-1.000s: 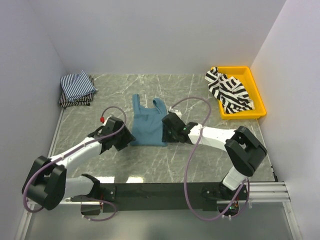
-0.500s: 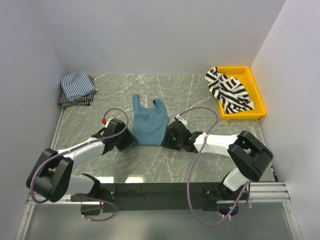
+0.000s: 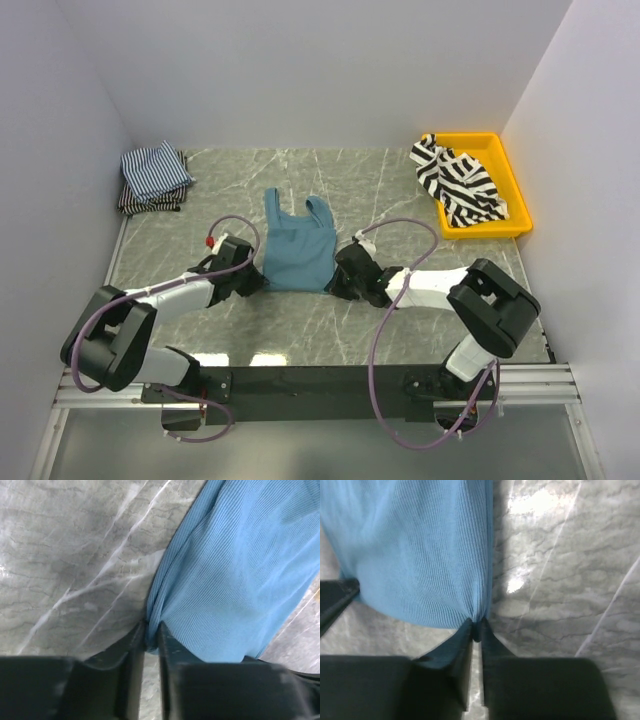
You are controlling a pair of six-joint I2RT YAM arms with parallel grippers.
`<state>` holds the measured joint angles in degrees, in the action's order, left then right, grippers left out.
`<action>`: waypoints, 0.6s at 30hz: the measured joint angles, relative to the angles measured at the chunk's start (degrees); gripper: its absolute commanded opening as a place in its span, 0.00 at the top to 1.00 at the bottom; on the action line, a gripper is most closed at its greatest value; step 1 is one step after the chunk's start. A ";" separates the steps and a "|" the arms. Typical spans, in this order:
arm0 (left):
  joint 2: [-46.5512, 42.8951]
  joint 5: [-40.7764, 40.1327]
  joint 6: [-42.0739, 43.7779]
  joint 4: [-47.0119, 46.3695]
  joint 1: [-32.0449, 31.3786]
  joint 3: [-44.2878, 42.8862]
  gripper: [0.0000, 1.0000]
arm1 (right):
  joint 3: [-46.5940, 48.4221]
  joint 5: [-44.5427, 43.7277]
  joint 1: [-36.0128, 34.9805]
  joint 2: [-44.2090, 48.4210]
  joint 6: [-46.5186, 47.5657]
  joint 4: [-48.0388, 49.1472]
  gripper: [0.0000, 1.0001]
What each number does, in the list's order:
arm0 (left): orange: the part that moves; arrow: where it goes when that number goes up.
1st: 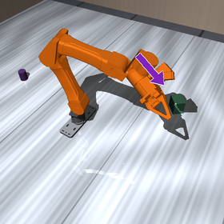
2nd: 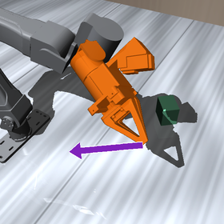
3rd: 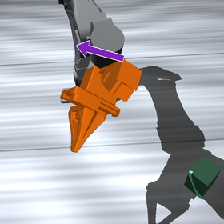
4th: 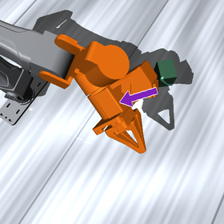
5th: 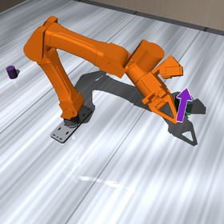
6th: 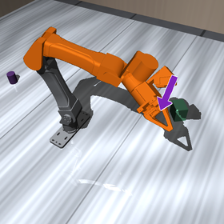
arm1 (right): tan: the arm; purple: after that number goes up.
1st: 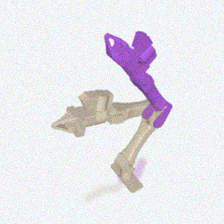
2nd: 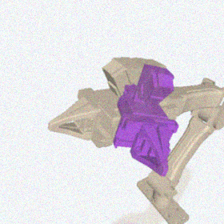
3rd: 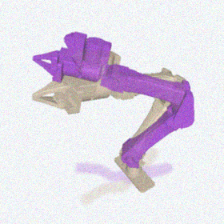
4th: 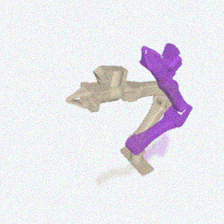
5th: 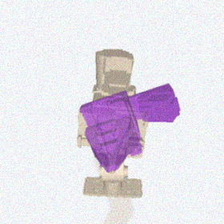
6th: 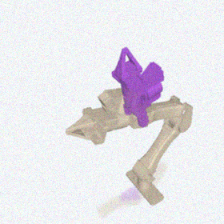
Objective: Fold and stack the tank tops
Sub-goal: Fold the tank top
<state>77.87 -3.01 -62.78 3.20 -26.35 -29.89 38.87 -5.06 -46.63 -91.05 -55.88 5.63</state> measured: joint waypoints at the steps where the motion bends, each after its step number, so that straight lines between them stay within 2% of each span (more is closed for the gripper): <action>1: 0.11 0.07 -0.11 -0.09 0.00 0.00 0.98 | 0.02 -0.15 0.00 -0.20 0.11 -0.09 1.00; 6: -0.11 0.07 -0.13 0.35 -0.98 -0.02 0.99 | 0.24 -0.61 -0.26 -0.04 1.22 -0.92 1.00; 9: -1.29 -0.94 -2.32 3.39 -4.48 -0.15 0.99 | 0.22 -1.60 -1.53 1.84 2.38 -3.61 1.00; 14: -3.91 -2.95 -8.68 12.35 -12.50 -0.96 0.99 | -2.40 -3.10 -8.13 8.44 2.49 -7.96 1.00; 18: -10.01 -4.22 -15.43 20.81 -19.08 0.48 0.99 | -5.75 -4.00 -15.67 14.19 -0.33 -12.11 1.00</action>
<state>67.85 -7.22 -78.22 24.01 -45.43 -29.41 33.12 -9.06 -62.30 -76.86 -56.21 -6.48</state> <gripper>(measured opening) 0.028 0.016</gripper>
